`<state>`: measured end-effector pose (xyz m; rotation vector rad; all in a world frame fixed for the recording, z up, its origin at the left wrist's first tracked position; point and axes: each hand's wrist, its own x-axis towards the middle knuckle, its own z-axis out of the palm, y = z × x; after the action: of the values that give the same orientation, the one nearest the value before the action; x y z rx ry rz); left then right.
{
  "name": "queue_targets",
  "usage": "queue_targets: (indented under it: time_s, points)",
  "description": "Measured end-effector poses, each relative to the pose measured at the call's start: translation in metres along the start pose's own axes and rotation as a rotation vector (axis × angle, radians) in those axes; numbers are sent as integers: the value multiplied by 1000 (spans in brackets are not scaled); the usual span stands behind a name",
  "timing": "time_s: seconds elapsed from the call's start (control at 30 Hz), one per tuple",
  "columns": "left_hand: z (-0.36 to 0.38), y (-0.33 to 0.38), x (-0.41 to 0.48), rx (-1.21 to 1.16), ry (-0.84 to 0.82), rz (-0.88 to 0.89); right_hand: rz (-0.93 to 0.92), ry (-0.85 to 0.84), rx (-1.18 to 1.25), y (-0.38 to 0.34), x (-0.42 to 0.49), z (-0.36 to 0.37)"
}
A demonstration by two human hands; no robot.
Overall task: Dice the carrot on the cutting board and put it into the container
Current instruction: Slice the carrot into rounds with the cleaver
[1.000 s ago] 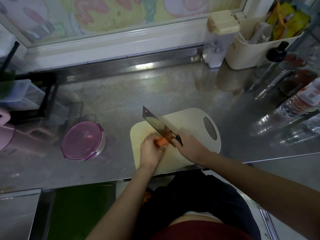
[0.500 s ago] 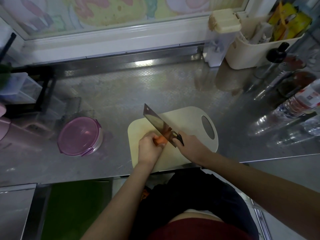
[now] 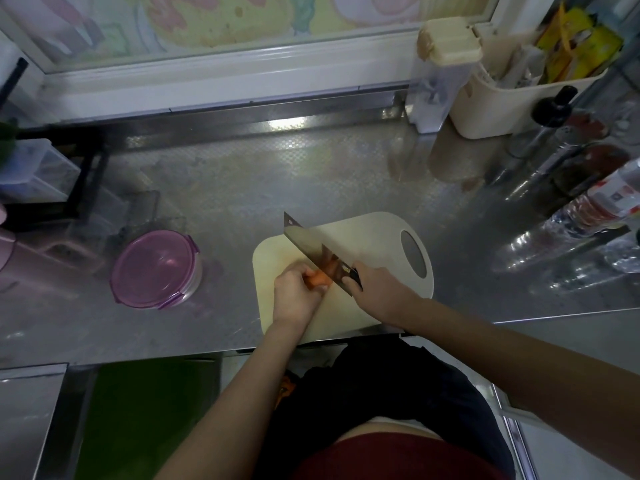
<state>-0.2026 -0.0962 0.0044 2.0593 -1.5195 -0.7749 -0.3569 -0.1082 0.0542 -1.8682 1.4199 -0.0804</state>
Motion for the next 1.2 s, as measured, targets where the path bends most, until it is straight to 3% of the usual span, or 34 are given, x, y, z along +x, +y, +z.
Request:
queue_targets:
  time_s: [0.43, 0.87, 1.2]
  points:
    - [-2, -2, 1, -28, -8, 38, 57, -56, 3, -17, 37, 6]
    - [-3, -1, 2, 30, -30, 38, 60, -87, -54, 7, -12, -2]
    - [-4, -2, 3, 68, -43, 90, 79, -64, 26, 3, 13, 14]
